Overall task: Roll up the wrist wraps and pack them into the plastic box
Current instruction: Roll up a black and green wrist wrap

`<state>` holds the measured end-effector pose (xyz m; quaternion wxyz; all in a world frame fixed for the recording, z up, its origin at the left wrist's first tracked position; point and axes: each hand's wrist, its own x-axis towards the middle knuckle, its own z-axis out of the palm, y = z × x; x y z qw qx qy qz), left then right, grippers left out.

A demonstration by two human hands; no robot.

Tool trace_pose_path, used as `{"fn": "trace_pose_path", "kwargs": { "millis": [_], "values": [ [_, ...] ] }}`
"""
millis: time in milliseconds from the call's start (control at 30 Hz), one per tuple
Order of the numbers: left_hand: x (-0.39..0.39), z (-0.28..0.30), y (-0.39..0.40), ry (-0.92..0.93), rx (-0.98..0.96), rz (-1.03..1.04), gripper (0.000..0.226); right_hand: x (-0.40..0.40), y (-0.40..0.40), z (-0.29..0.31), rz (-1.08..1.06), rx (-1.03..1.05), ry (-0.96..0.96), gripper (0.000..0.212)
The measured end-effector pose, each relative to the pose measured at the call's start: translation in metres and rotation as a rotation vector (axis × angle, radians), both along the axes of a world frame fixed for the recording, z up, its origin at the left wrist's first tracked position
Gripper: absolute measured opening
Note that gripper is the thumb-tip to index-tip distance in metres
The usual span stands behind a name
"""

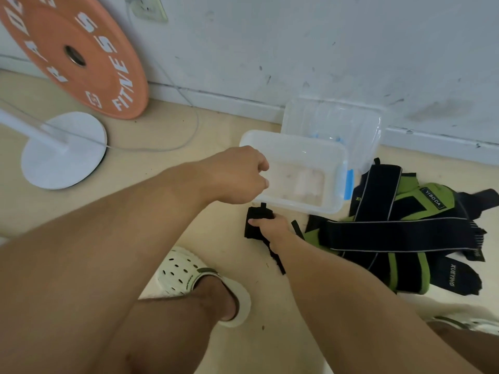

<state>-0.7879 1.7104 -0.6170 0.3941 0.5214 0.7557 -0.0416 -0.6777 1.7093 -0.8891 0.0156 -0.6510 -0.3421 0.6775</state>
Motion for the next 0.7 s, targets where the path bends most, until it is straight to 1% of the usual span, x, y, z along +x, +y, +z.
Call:
{"fn": "trace_pose_path", "kwargs": {
  "millis": [167, 333, 433, 500, 600, 633, 700],
  "values": [
    [0.003, -0.002, 0.002, 0.017, -0.028, -0.011, 0.047, 0.01, -0.004, -0.004, 0.036, 0.078, -0.08, 0.062],
    [0.009, -0.001, 0.001, 0.03, -0.055, -0.063, 0.049, 0.021, -0.016, -0.007, 0.072, 0.09, -0.067, 0.061],
    [0.013, 0.002, 0.002, 0.038, -0.05, -0.089, 0.049, 0.027, -0.016, -0.003, 0.134, 0.111, -0.061, 0.062],
    [0.016, 0.003, 0.004, 0.043, -0.036, -0.094, 0.049, 0.032, -0.015, -0.002, 0.194, 0.146, -0.083, 0.072],
    [0.021, 0.004, 0.006, 0.042, -0.027, -0.104, 0.049, 0.038, -0.013, 0.0, 0.274, 0.184, -0.153, 0.095],
    [0.023, 0.004, 0.006, 0.042, -0.024, -0.107, 0.049, 0.041, -0.012, 0.001, 0.288, 0.197, -0.175, 0.098],
    [0.027, 0.005, 0.007, 0.038, -0.022, -0.117, 0.049, 0.047, -0.011, 0.003, 0.298, 0.223, -0.197, 0.098]
  ]
}}
